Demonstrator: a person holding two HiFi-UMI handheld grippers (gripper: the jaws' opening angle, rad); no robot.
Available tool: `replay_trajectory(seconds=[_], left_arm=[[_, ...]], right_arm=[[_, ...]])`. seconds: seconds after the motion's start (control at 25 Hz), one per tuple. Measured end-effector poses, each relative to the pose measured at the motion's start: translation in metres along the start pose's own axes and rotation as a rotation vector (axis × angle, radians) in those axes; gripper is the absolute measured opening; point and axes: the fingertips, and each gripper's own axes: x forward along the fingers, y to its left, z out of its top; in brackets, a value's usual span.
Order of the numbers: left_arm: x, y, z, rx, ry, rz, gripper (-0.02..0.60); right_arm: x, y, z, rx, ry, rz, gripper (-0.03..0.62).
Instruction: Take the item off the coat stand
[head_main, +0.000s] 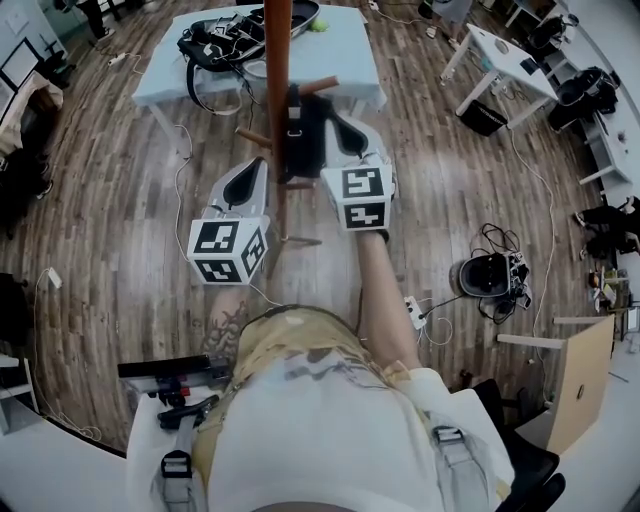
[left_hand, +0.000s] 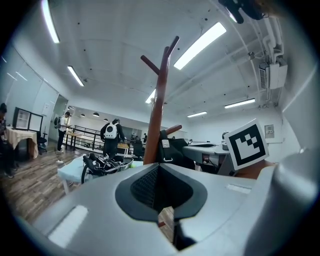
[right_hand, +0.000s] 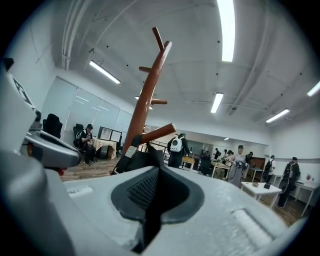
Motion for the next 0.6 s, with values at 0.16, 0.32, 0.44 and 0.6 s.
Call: replay_trajectory(seconds=[0.16, 0.32, 0.44, 0.6], left_arm=[[0.001, -0.003, 0.004, 0.003, -0.008, 0.000, -0.008], [0.003, -0.005, 0.005, 0.003, -0.011, -0.006, -0.008], [0.005, -0.007, 0.005, 0.006, -0.009, -0.012, -0.008], [0.005, -0.009, 0.006, 0.008, -0.011, -0.021, -0.008]], right_arm=[[-0.009, -0.010, 0.010, 0.024, -0.047, -0.054, 0.006], [-0.021, -0.032, 0.024, 0.032, -0.105, -0.146, 0.005], [-0.033, -0.048, 0.032, 0.049, -0.136, -0.204, 0.005], [-0.048, -0.067, 0.036, 0.069, -0.171, -0.289, 0.005]])
